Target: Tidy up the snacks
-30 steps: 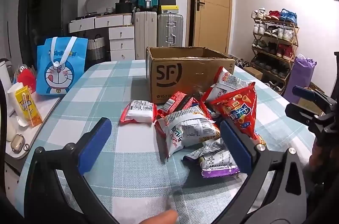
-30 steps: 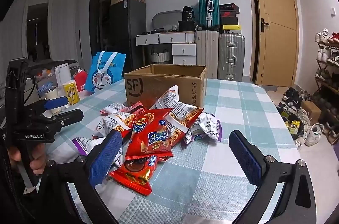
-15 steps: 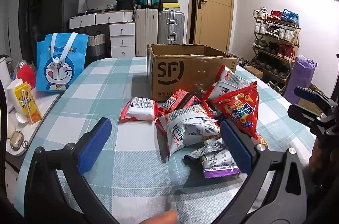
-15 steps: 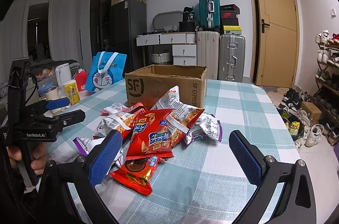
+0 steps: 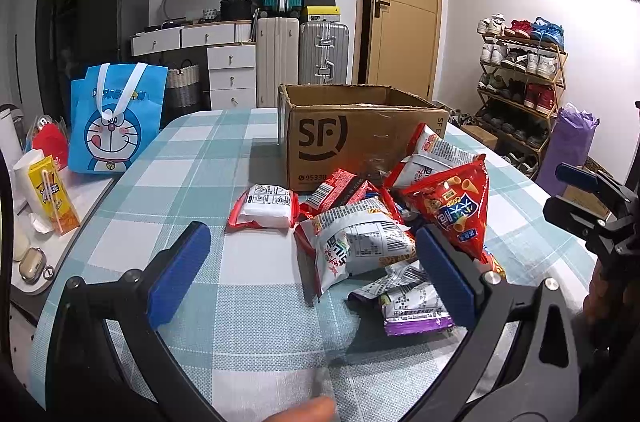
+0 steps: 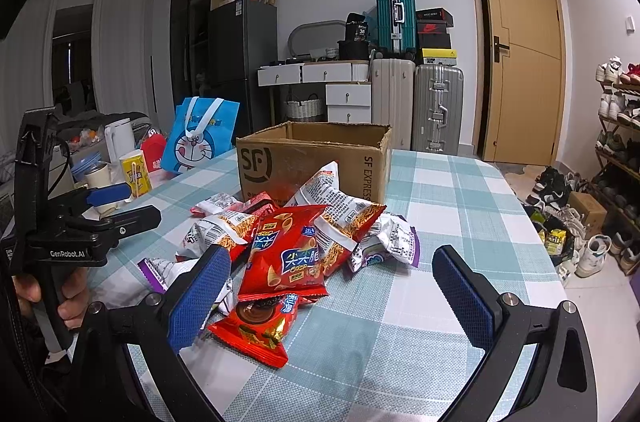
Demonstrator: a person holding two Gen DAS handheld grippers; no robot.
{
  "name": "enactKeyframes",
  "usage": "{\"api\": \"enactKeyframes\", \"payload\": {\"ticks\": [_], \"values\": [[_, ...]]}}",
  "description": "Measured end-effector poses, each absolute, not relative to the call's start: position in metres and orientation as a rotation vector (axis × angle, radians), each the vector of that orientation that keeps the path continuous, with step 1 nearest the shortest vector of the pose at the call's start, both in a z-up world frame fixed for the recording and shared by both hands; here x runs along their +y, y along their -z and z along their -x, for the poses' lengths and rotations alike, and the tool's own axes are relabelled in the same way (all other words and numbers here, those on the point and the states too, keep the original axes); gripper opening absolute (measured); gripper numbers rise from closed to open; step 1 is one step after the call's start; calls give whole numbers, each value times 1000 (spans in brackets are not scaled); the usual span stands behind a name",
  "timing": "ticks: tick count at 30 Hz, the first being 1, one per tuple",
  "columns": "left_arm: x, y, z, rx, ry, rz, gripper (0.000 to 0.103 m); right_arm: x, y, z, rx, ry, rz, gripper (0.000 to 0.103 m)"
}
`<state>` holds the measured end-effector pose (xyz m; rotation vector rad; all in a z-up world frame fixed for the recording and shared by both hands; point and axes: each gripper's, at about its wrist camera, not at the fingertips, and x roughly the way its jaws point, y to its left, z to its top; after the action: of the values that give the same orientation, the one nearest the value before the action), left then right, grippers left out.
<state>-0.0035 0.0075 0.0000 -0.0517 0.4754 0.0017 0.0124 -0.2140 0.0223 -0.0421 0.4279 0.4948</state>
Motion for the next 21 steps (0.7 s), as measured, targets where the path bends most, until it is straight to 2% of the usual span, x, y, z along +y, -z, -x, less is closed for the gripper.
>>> {"api": "enactKeyframes", "payload": {"ticks": [21], "values": [[7,1,4,473,-1,51,102,-213,-20,-14,432,-492,44,103]]}}
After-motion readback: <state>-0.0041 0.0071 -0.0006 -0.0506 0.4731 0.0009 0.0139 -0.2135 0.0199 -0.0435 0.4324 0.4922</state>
